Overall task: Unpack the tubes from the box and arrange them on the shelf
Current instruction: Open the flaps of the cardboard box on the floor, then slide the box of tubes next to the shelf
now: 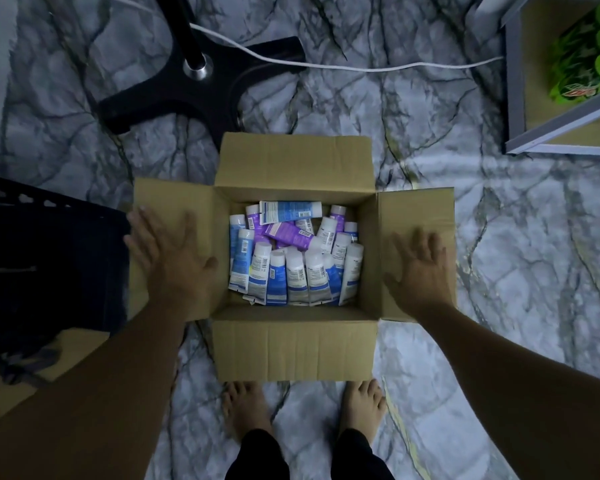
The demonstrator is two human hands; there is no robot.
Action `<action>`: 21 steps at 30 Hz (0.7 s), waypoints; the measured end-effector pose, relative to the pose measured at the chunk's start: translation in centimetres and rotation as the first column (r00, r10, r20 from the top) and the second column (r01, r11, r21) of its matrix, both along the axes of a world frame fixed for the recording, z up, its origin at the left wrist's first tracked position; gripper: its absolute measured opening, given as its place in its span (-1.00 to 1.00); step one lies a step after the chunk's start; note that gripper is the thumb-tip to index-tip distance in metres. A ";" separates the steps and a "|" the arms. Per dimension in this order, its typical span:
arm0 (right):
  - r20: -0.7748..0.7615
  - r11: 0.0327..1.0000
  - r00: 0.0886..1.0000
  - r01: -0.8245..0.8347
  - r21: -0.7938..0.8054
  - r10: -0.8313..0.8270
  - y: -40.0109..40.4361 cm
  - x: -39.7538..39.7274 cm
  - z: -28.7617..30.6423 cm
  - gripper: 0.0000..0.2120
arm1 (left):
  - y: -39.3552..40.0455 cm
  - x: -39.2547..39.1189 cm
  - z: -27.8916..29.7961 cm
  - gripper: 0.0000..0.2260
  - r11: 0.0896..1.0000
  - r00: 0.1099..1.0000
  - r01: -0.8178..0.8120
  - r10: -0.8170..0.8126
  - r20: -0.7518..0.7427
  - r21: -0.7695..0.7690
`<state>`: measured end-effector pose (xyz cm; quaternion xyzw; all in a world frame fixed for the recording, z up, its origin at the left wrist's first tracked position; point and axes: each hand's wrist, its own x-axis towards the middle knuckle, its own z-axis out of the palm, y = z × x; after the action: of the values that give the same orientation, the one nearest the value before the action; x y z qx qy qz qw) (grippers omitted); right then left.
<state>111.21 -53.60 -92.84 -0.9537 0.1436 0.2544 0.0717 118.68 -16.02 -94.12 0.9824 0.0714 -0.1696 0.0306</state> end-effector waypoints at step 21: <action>-0.037 0.856 0.962 0.258 0.448 -0.271 -0.2 2.3 -5.5 -0.09 | 2.7 1.9 -5.7 0.05 0.823 0.962 -0.138 -0.021 -0.273 -0.551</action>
<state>113.52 -53.83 -98.35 -0.8859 0.2097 0.2552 0.3257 120.55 -13.34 -99.85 0.8944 0.0518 -0.3129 0.3155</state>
